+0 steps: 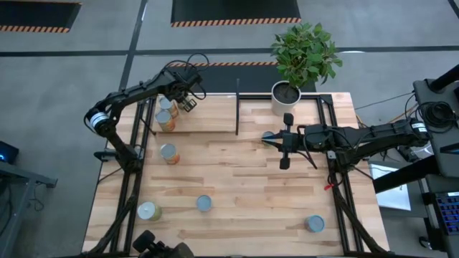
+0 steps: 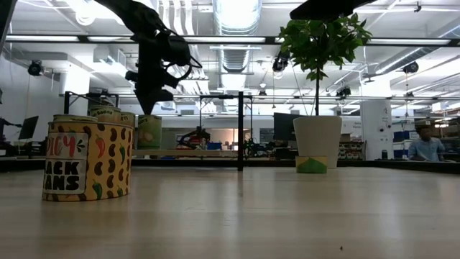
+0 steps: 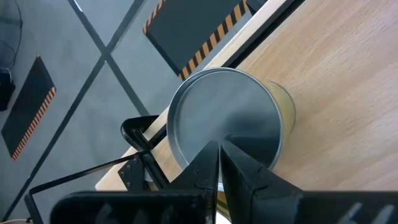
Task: Pick and place cans onto a shelf
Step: Put the green pears can on the shelf
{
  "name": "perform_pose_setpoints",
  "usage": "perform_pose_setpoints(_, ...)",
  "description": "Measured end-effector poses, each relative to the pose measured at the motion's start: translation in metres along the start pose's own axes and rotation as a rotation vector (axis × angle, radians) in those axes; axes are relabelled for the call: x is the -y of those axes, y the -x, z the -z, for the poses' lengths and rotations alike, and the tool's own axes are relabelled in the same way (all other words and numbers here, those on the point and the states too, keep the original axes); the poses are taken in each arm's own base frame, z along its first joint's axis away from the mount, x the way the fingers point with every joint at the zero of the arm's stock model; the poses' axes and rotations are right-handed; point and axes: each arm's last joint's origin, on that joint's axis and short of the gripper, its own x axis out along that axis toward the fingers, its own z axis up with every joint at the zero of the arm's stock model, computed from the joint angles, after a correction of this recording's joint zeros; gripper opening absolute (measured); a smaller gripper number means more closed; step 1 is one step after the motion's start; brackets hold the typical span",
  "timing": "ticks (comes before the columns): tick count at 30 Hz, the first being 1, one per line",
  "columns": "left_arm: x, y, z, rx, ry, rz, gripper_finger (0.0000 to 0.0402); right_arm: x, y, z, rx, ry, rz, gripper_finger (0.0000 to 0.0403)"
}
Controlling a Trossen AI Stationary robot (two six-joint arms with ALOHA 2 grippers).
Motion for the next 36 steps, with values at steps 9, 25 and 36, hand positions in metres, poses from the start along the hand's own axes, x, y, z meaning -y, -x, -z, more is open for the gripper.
perform_pose_setpoints(9,0.001,0.005,0.000,0.021,-0.004,0.004,0.0000,0.000,0.000,0.000,0.000,-0.002,0.000,0.0018)
perform_pose_setpoints(25,-0.003,-0.011,-0.006,0.033,-0.009,0.022,0.0000,0.000,0.000,0.001,-0.013,0.001,-0.004,0.0018)
perform_pose_setpoints(36,-0.005,-0.013,-0.004,0.004,-0.009,-0.017,0.0000,0.000,0.000,0.001,-0.014,-0.001,-0.004,0.0018)
